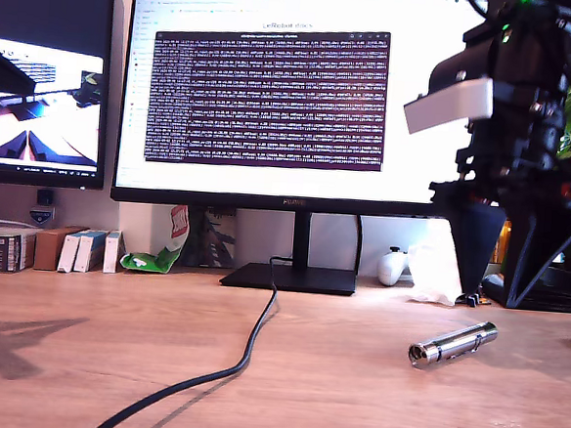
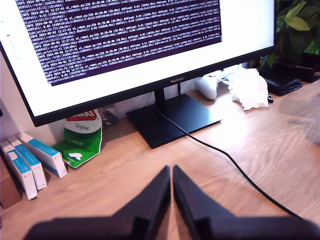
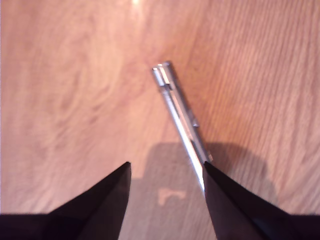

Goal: Pick the metallic laser pointer with your right arm, pass it to your left arm, then place it down to the left side of the table

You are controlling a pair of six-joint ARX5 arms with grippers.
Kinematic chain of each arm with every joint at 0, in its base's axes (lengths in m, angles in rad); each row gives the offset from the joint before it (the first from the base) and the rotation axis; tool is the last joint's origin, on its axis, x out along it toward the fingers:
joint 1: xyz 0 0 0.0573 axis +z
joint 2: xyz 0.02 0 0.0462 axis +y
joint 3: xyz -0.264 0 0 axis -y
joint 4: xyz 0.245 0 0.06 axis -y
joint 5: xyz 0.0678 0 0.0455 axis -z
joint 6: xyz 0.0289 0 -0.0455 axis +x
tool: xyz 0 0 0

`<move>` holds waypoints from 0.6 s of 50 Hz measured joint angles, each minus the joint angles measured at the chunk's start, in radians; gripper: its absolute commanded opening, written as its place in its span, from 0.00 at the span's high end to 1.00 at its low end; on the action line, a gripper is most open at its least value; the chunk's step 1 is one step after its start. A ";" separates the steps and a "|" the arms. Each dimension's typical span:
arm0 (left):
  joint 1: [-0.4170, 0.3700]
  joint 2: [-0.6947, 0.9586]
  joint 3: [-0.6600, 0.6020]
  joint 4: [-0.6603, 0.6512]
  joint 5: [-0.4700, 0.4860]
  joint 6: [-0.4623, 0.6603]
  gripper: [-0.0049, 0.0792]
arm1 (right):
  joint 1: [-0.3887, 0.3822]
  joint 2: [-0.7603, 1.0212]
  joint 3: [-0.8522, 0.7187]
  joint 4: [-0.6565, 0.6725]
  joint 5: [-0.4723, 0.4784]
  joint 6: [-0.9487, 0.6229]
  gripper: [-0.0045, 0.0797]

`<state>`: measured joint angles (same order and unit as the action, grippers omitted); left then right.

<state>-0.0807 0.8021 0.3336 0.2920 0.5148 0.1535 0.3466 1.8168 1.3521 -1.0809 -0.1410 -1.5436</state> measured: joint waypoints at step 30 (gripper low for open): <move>0.000 0.000 0.000 -0.015 0.000 0.000 0.97 | 0.000 0.099 0.000 0.051 0.002 0.024 0.38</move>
<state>-0.0807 0.8021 0.3336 0.2768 0.5148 0.1535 0.3466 1.9156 1.3521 -1.0298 -0.1390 -1.5192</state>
